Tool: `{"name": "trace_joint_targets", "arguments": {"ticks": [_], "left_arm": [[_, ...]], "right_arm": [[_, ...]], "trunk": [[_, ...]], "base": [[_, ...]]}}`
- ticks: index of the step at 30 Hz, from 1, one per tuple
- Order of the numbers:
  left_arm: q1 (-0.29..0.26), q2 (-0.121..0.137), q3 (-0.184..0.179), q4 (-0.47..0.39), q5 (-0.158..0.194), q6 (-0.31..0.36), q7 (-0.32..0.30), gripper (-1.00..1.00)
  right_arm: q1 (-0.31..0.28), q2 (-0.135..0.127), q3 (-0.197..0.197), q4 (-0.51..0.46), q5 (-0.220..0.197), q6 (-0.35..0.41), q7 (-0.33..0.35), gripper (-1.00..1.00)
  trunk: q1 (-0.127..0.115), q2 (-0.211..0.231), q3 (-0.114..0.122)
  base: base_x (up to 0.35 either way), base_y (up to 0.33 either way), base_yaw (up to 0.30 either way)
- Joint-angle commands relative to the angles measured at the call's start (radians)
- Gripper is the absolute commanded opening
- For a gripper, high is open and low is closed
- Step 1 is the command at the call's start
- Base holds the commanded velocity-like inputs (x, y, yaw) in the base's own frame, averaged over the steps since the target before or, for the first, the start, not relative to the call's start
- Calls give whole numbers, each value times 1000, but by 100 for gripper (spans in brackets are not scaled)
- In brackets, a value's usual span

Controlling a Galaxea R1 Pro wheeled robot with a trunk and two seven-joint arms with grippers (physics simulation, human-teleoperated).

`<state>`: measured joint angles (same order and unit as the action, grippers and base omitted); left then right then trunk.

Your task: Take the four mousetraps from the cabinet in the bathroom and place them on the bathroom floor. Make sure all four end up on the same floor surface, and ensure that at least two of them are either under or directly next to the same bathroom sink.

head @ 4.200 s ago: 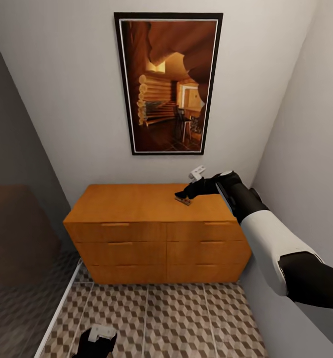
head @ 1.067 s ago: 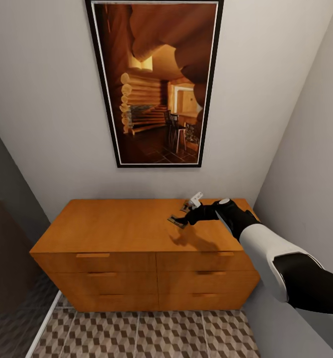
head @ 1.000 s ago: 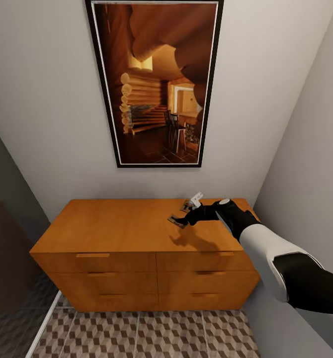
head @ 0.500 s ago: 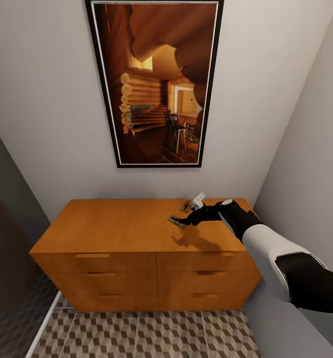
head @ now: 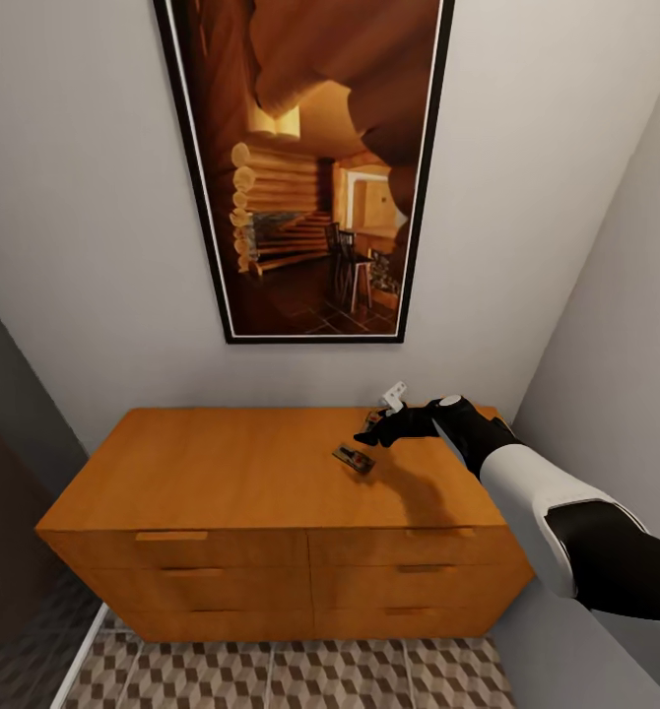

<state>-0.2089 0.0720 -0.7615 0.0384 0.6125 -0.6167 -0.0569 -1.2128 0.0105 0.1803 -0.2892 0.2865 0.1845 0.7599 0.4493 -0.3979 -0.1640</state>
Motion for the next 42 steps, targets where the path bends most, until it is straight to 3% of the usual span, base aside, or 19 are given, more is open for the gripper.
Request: {"name": "trace_joint_targets", "arguments": {"ticks": [1,29,42], "left_arm": [[-1,0,-7,3,10,-5,-6,100],[-1,1,-7,4,10,-5,-6,100],[-1,2,-7,5,10,-5,-6,100]], "right_arm": [[-1,0,-2,-2,6,6,4,100],[13,-1,-2,31,0,3,4,100],[16,-4,-6,32,-3,-68,38,100]], "trunk": [[1,-2,-2],[1,-2,-2],[1,-2,-2]], "base": [[61,0,0],[8,0,0],[0,0,0]]}}
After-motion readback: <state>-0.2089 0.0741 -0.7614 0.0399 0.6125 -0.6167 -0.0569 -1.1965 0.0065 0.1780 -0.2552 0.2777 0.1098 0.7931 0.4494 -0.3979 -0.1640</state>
